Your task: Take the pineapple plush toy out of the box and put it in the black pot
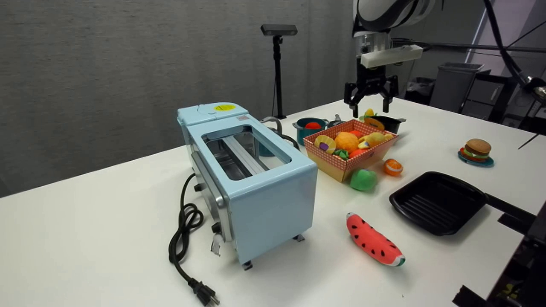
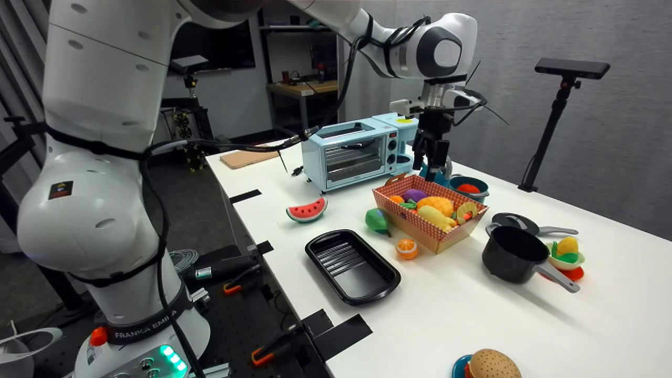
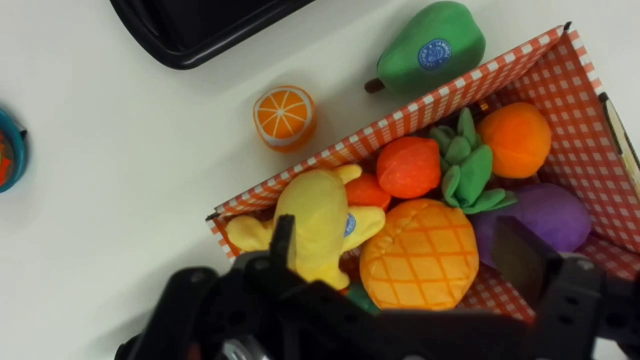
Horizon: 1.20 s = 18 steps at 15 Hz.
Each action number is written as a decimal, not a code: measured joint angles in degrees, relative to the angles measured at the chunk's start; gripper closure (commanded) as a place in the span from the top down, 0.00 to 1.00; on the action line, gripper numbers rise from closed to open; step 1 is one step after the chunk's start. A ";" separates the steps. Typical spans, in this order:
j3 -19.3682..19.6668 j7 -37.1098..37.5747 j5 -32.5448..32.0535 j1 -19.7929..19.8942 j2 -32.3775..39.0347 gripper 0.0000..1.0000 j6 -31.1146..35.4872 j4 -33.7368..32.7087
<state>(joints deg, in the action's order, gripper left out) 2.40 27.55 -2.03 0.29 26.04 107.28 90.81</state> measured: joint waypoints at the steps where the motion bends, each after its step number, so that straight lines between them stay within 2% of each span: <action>1: 0.10 0.00 -0.36 -0.27 0.72 1.00 0.00 -0.82; 18: 1.60 -0.02 -4.29 -3.17 11.74 1.00 0.10 -12.81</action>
<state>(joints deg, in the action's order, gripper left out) 4.01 27.53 -6.33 -2.88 37.78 107.38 78.00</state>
